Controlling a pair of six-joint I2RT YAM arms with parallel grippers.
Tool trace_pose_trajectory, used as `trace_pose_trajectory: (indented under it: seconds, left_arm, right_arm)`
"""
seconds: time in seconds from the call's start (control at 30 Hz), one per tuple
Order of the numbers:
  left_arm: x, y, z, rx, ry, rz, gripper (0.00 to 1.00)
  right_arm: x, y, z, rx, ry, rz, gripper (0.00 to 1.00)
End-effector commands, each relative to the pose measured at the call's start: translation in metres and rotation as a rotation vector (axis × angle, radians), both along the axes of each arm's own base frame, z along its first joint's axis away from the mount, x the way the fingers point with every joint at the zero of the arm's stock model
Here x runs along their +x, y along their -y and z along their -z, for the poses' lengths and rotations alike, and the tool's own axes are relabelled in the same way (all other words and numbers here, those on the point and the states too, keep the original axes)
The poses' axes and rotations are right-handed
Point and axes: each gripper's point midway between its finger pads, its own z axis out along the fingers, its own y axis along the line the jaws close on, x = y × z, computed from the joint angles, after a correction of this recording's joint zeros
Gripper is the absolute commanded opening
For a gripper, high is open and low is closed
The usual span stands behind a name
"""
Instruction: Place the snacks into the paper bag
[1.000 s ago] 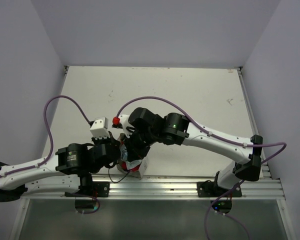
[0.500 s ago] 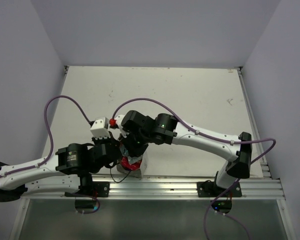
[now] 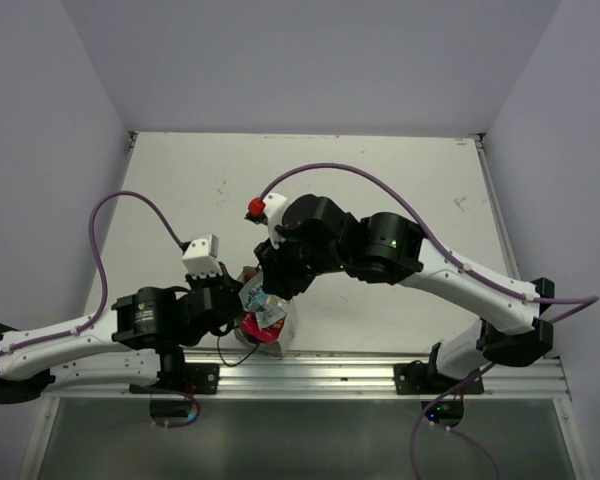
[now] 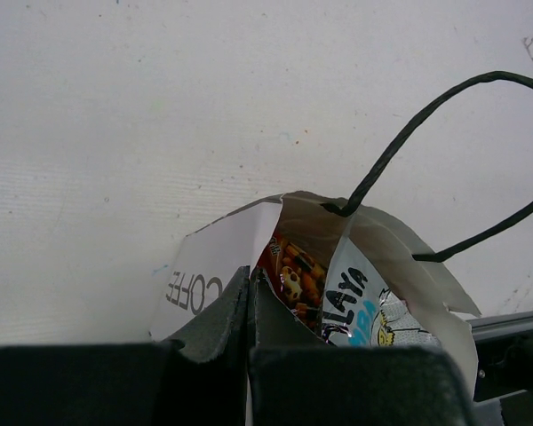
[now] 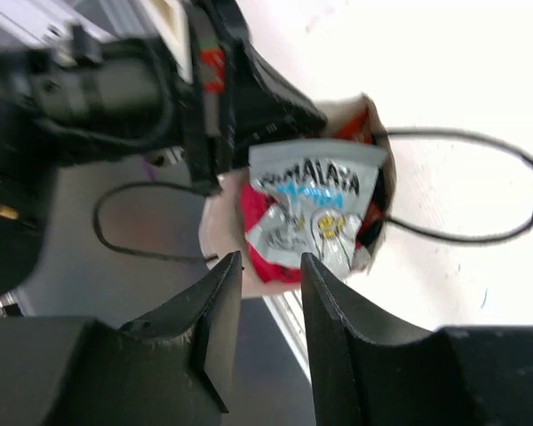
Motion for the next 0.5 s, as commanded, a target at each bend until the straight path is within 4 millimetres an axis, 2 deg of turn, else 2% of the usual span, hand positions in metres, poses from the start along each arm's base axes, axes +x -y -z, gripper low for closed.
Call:
trace_pose_trajectory:
  seconds: [0.0, 0.03, 0.13, 0.47]
  left_arm:
    - [0.006, 0.007, -0.015, -0.049, 0.045, -0.005, 0.00]
    - [0.005, 0.007, -0.015, -0.048, 0.045, -0.003, 0.00]
    - [0.005, 0.006, -0.014, -0.047, 0.043, 0.000, 0.00]
    - [0.004, 0.005, -0.016, -0.056, 0.045, 0.006, 0.00]
  right_arm:
    - [-0.001, 0.015, 0.037, -0.098, -0.065, 0.086, 0.36]
    - [-0.002, 0.018, 0.051, -0.126, -0.076, 0.093, 0.36]
    - [0.000, 0.026, 0.069, -0.155, -0.078, 0.129, 0.36]
    - [0.004, 0.034, 0.095, -0.216, -0.076, 0.169, 0.40]
